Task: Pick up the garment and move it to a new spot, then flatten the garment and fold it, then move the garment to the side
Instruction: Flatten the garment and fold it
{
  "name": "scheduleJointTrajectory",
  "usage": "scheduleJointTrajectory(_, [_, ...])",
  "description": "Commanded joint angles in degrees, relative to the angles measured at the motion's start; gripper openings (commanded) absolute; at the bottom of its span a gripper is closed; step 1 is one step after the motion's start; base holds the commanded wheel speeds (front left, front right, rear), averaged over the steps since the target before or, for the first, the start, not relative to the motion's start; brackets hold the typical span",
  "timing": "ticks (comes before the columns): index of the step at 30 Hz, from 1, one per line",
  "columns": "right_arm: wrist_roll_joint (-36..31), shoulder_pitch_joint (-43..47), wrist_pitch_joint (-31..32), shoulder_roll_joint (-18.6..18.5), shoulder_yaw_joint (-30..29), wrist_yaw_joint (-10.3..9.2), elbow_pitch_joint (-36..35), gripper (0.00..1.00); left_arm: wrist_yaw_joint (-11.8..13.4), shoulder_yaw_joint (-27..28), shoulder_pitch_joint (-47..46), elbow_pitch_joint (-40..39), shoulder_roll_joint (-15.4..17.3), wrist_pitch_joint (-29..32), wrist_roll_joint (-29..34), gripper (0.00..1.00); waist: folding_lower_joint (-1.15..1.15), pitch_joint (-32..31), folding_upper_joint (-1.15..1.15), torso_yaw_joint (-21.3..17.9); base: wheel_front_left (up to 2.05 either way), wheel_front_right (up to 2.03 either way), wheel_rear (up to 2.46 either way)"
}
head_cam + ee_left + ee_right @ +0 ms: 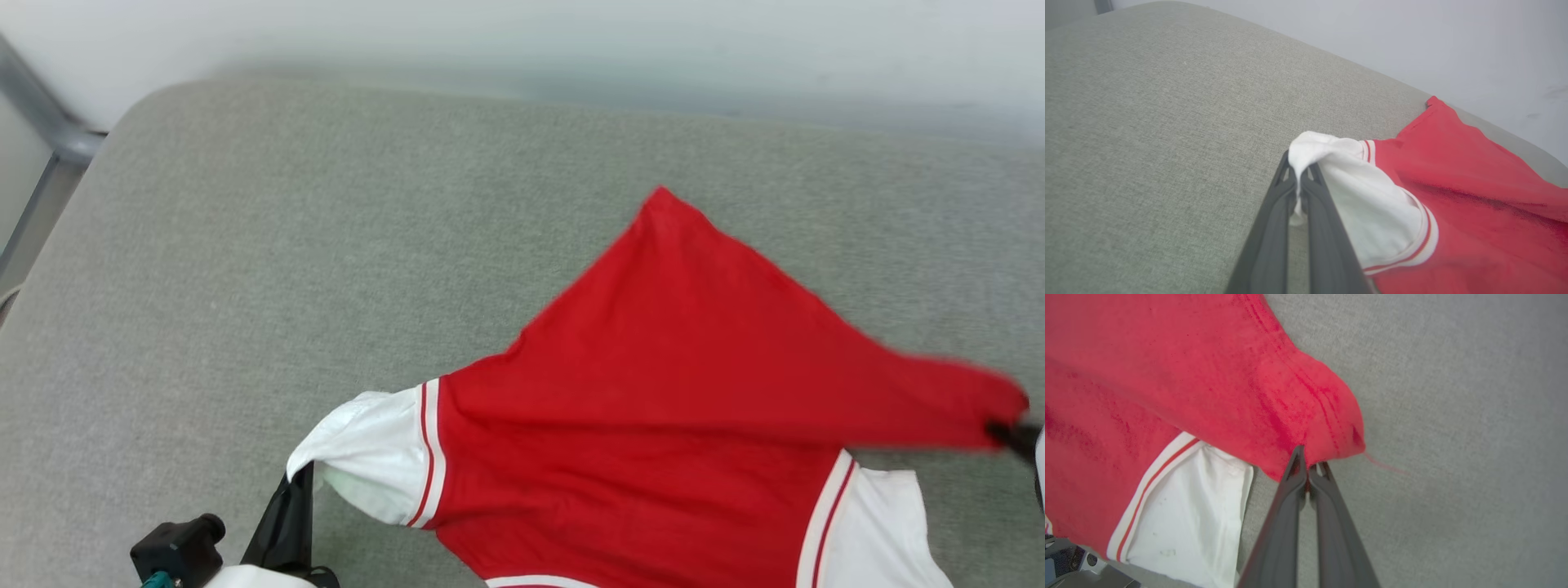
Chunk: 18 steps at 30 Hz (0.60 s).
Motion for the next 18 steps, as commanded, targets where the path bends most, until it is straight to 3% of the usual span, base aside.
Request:
scheduleJointTrajectory(1, [0.3, 3.1, 0.71, -0.26, -0.9, -0.06, -0.75, 0.0, 0.36, 0.17, 0.76, -0.33, 0.42, 0.16, -0.1, 0.0, 0.01, -1.59, 0.0, -1.55, 0.0, 0.0, 0.0])
scheduleJointTrajectory(10, [0.31, 22.51, 4.43, 2.91, -4.72, -0.06, -1.27, 0.0, 0.59, 0.3, 2.23, -0.5, 1.27, 0.62, -0.44, 0.0, 0.01, -2.85, 0.0, -2.95, 0.0, 0.0, 0.0])
scheduleJointTrajectory(16, [0.46, 26.65, 2.75, 5.7, -5.02, -0.05, -0.67, 0.0, 0.46, 0.04, 2.18, -0.21, 1.52, 0.68, -0.57, 0.0, 0.01, -2.89, 0.0, -3.31, 0.0, 0.0, 0.0])
scheduleJointTrajectory(17, [0.24, 26.22, 1.88, 6.13, -5.58, -0.05, -0.81, 0.32, 0.45, -0.02, 2.2, -0.14, 1.56, 0.71, -0.58, 0.0, 0.01, -2.94, 0.0, -3.35, 0.0, 0.0, 0.0])
scheduleJointTrajectory(18, [-0.21, 25.59, 1.01, 6.5, -6.23, -0.05, -1.23, 1.0, 0.45, -0.08, 2.2, -0.07, 1.63, 0.75, -0.57, 0.0, 0.01, -2.99, 0.0, -3.4, 0.0, 0.0, 0.0])
